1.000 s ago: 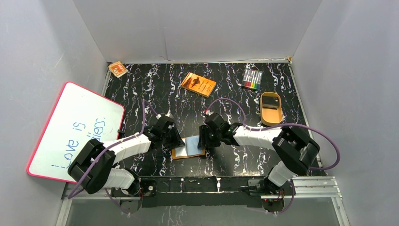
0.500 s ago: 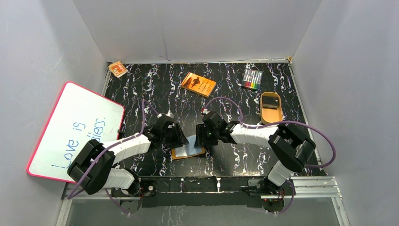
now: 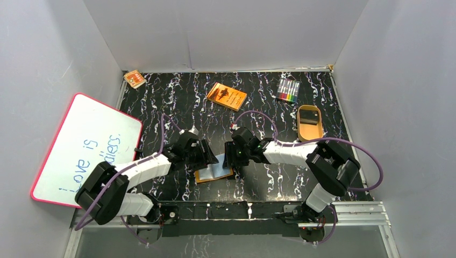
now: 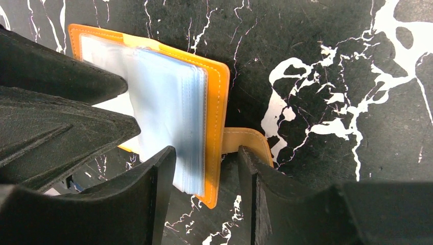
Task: Put the credit cards into the card holder
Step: Open the card holder at the center of the board.
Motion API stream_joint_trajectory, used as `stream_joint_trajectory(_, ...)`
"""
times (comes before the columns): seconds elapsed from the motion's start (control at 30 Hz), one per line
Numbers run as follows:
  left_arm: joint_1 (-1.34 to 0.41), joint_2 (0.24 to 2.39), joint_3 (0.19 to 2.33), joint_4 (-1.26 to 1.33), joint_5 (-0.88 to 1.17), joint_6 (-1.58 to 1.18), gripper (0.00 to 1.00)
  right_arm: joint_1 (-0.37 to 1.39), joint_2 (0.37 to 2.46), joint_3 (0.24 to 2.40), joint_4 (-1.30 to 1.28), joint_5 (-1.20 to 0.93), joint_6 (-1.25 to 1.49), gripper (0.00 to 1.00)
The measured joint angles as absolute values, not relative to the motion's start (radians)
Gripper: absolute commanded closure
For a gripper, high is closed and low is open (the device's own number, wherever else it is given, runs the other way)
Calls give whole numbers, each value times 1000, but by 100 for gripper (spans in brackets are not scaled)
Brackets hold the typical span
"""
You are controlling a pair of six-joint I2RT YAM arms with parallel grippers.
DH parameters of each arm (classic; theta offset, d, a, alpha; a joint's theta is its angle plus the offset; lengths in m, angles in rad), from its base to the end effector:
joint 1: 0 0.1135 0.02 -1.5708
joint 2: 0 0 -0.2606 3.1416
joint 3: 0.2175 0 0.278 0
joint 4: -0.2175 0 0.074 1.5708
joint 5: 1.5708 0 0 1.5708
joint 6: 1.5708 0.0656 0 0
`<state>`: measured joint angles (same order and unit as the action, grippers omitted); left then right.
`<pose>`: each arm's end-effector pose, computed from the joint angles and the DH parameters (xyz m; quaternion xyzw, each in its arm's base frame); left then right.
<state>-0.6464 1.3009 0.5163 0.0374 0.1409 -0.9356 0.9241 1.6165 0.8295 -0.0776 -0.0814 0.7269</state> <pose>0.2235 -0.1802 0.1209 -0.1038 0.9086 -0.3293 0.2349 0.2105 0.2877 0.1179 -0.1063 0.9316 0.2798 0.2063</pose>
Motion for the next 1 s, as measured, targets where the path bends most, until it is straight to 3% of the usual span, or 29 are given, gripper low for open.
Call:
stream_joint_trajectory(0.2, -646, 1246, 495, -10, 115, -935, 39, 924, 1620, 830, -71, -82, 727, 44)
stream_joint_trajectory(0.57, -646, 1351, 543, 42, 149, -932, 47, 924, 1626, 830, -61, -87, 728, 46)
stream_joint_trajectory(1.0, -643, 1413, 557, 59, 154, -896, 92, 924, 1629, 831, -55, -91, 730, 46)
